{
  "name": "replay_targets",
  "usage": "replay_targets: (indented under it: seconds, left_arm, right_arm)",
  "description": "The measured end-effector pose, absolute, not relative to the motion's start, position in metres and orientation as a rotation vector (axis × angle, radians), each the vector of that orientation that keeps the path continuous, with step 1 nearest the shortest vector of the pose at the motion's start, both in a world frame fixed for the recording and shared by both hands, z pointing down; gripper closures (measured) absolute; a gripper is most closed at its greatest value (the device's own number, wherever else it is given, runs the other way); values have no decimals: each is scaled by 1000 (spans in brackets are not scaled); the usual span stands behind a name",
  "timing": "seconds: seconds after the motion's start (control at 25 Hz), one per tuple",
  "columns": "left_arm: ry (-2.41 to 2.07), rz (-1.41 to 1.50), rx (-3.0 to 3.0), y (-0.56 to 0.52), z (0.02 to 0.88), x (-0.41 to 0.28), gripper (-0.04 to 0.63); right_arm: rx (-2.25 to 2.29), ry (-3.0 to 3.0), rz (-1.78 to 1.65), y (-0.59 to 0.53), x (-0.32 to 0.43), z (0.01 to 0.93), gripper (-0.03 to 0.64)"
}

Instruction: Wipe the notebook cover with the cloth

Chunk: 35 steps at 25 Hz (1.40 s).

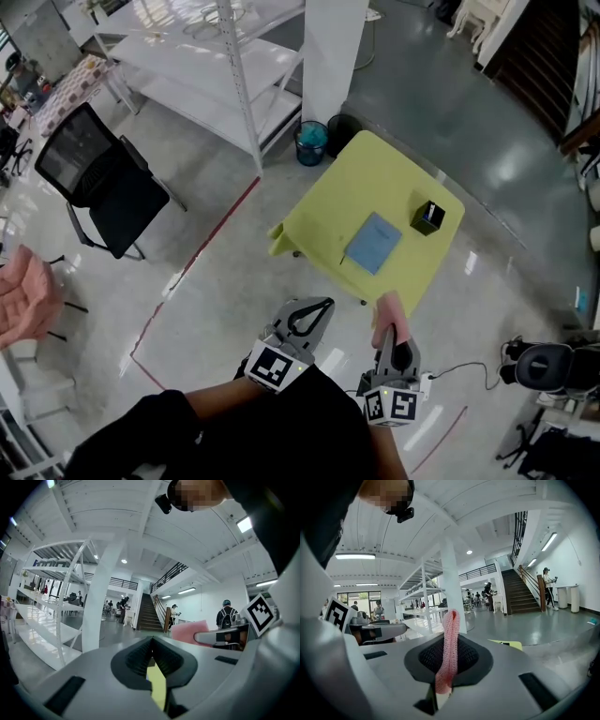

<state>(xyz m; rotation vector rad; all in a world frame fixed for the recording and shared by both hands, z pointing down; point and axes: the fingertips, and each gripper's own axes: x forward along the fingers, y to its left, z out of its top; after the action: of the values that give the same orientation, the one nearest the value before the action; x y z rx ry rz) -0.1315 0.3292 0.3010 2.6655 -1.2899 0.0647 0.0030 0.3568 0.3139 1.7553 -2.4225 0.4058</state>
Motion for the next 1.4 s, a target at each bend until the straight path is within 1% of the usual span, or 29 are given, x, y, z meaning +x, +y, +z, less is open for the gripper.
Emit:
replay_targets:
  seconds: [0.28, 0.6, 0.76, 1.08, 1.4]
  left_arm:
    - [-1237, 17, 2674, 254, 304, -164, 578]
    - [-1177, -65, 2636, 210, 318, -189, 578]
    - [-1216, -54, 2646, 199, 323, -193, 578]
    - [-1300, 21, 2612, 178, 337, -193, 578]
    - [-1358, 71, 2597, 124, 335, -157, 578]
  right_arm:
    - [1764, -2382, 405, 291, -30, 310, 578]
    - [1729, -2383, 509, 254, -59, 324, 578]
    - [1740, -2361, 622, 239, -55, 340, 578]
    - [1738, -2323, 672, 202, -47, 357, 577]
    - [1725, -2334, 741, 135, -1, 380, 577]
